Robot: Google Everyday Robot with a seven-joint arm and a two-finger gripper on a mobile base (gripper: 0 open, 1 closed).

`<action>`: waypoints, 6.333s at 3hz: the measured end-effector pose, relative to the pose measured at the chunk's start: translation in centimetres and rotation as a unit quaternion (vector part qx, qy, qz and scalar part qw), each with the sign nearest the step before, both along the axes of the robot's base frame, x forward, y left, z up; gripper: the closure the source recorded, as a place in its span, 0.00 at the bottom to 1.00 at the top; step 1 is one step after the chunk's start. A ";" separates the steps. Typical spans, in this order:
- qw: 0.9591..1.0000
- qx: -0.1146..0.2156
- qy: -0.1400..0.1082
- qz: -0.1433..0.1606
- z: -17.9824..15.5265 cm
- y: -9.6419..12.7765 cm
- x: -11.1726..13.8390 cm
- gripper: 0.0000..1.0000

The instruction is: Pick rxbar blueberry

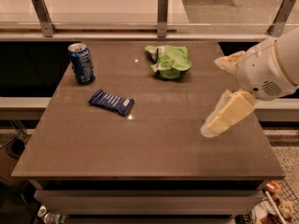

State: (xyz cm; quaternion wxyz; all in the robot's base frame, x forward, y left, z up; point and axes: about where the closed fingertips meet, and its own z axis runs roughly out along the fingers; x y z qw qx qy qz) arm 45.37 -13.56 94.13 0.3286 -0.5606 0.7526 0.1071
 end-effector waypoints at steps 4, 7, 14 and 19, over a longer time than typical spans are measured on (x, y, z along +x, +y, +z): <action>0.988 0.151 -0.041 0.011 -2.5 10.5 4.7 0.00; 0.976 0.212 -0.025 0.032 -7.0 17.1 5.2 0.00; 0.965 0.256 0.034 0.043 -12.9 24.4 11.2 0.16; 0.965 0.255 0.034 0.046 -12.5 24.7 11.1 1.00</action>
Offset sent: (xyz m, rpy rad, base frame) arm 0.0630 0.1284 -0.0297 0.4199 -0.1020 0.0158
